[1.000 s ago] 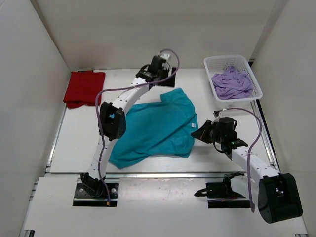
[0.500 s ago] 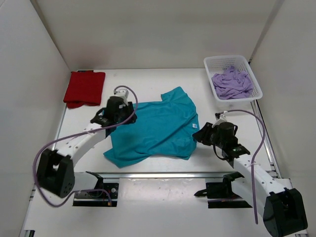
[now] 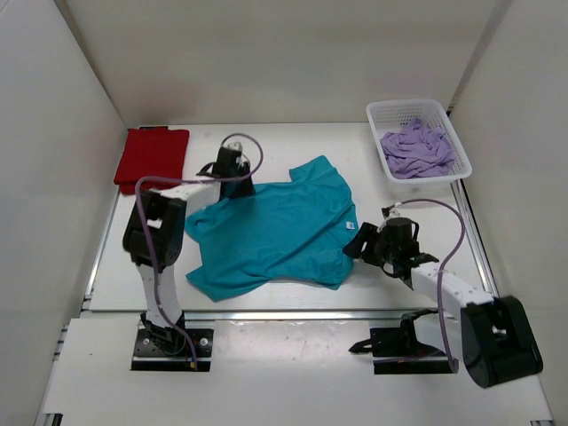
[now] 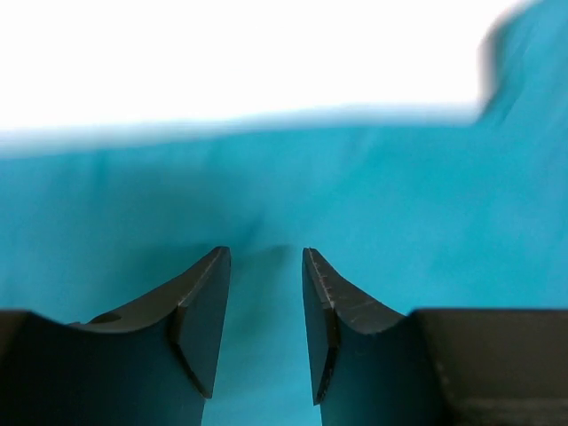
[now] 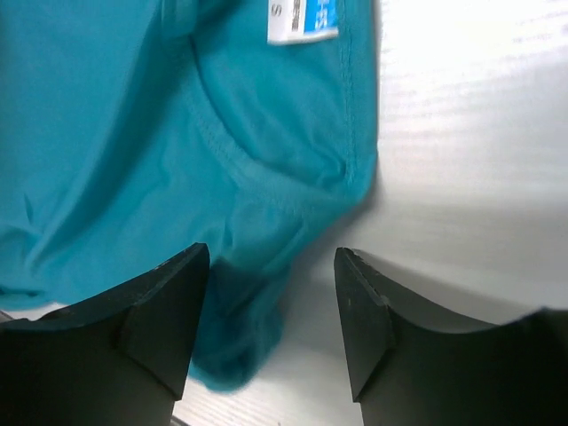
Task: Fold and stack the t-shirts
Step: Flatten out the tshirt
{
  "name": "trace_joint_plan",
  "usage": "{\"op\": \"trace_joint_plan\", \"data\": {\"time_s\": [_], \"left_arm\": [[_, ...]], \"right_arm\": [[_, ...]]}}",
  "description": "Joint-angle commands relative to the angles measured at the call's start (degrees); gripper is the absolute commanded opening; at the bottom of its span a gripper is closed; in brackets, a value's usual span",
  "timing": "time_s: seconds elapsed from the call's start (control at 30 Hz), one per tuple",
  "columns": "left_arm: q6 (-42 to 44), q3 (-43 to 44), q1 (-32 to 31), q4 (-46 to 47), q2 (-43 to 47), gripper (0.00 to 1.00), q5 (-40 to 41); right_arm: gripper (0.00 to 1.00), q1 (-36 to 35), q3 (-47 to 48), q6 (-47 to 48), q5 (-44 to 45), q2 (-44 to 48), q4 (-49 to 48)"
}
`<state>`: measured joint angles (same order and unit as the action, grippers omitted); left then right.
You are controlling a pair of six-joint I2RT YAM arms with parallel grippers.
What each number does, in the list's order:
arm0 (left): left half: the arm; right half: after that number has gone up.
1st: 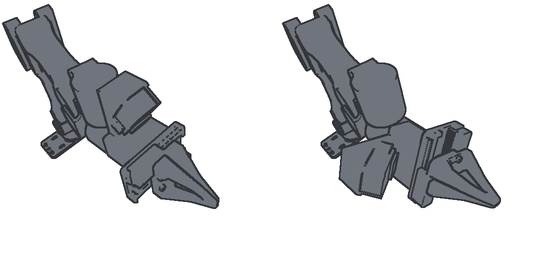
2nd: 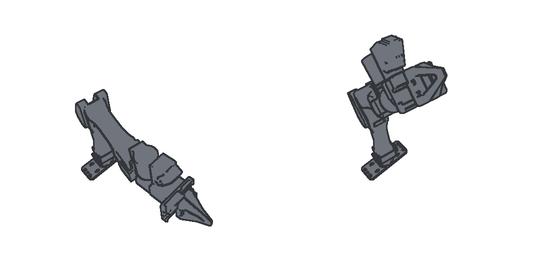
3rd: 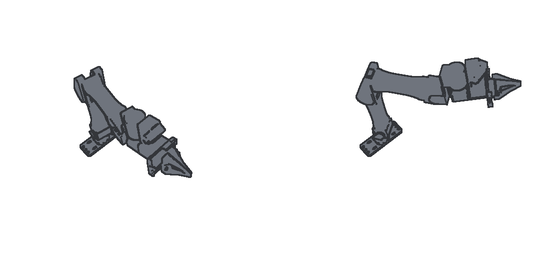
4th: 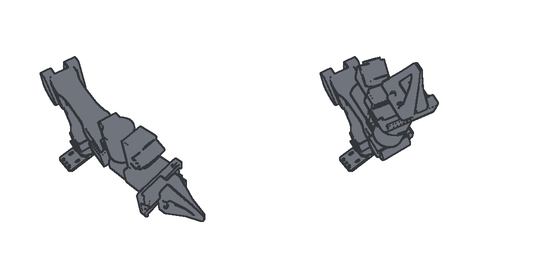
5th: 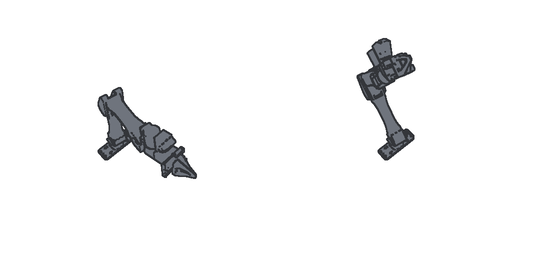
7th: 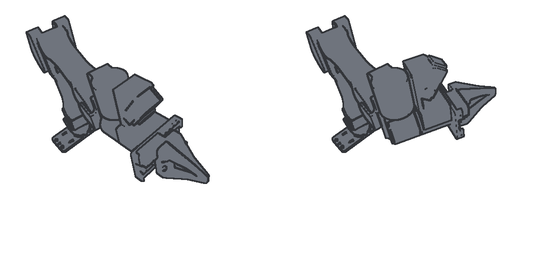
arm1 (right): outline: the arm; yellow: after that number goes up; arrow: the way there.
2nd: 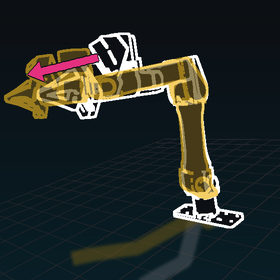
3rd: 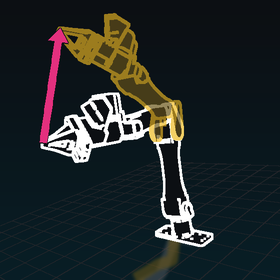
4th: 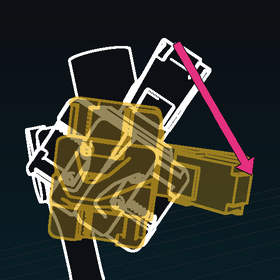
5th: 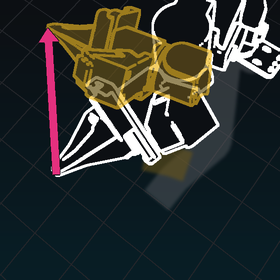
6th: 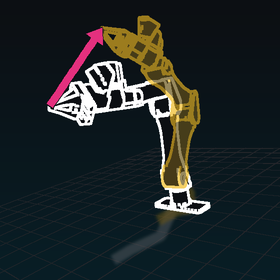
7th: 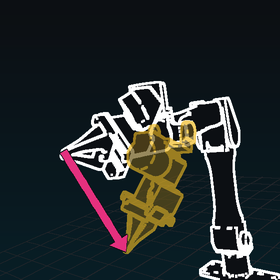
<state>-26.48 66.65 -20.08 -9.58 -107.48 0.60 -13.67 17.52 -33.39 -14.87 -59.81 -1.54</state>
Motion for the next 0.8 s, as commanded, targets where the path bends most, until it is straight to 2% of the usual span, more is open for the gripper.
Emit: {"op": "trace_joint_plan", "data": {"time_s": [0.0, 0.13, 0.2, 0.27, 0.3, 0.33, 0.37, 0.4, 0.5, 0.57, 0.67, 0.77], "left_arm": [[-0.33, 14.09, -0.05, -1.22, -6.22, 0.49, -0.42], [1.34, 28.5, -1.45, -6.58, -11.52, 0.48, -2.36], [2.22, 28.63, -2.33, -7.91, -8.47, 0.52, -3.14], [3.1, 17.09, -3.73, -5.12, -1.88, 0.58, -1.58], [2.93, 12.15, -4.18, -1.09, 4.5, 0.64, -0.7], [2.58, 3.57, -4.27, 0.86, 11.26, 0.68, 0.53], [1.7, -4.69, -3.75, 4.45, 14.37, 0.72, 2.02], [0.56, -8.17, -2.44, 6.66, 19.97, 0.75, 3.17], [-1.29, -21.97, 2.04, 6.86, 29.77, 0.82, 4.76], [-2.43, -26.02, 4.77, 6.68, 34.16, 0.87, 5.2], [-3.31, -29.55, 9.96, 6.16, 35.58, 0.91, 2.48], [-3.67, -31.31, 13.83, 5.46, 33.84, 0.98, 2.48]], "right_arm": [[0.57, 1.19, 4.01, -1.33, -0.42, -6.78, -8.29], [0.57, 0.14, 5.68, -2.91, 1.93, -13.47, -14.09], [0.56, 0.31, 8.56, -2.04, 3.01, -15.25, -13.23], [0.56, 1.01, 9.37, -0.9, 4.58, -14.64, -10.87], [0.57, 0.58, 9.72, 0.24, 7.64, -14.2, -9.37], [0.58, 0.31, 9.64, 0.95, 9.49, -11.41, -8.05], [0.6, 0.23, 9.64, 2.35, 12.99, -8.94, -7.0], [0.62, 0.14, 9.55, 3.67, 14.68, -7.61, -6.03], [0.69, 0.84, 12.44, 6.92, 16.9, -6.27, -5.66], [0.71, 1.71, 14.99, 8.68, 11.9, -10.64, -7.94], [0.73, 1.89, 23.6, 13.07, 7.42, -20.57, -5.4], [0.73, 3.72, 31.59, 13.44, 5.56, -29.37, -5.31]]}}
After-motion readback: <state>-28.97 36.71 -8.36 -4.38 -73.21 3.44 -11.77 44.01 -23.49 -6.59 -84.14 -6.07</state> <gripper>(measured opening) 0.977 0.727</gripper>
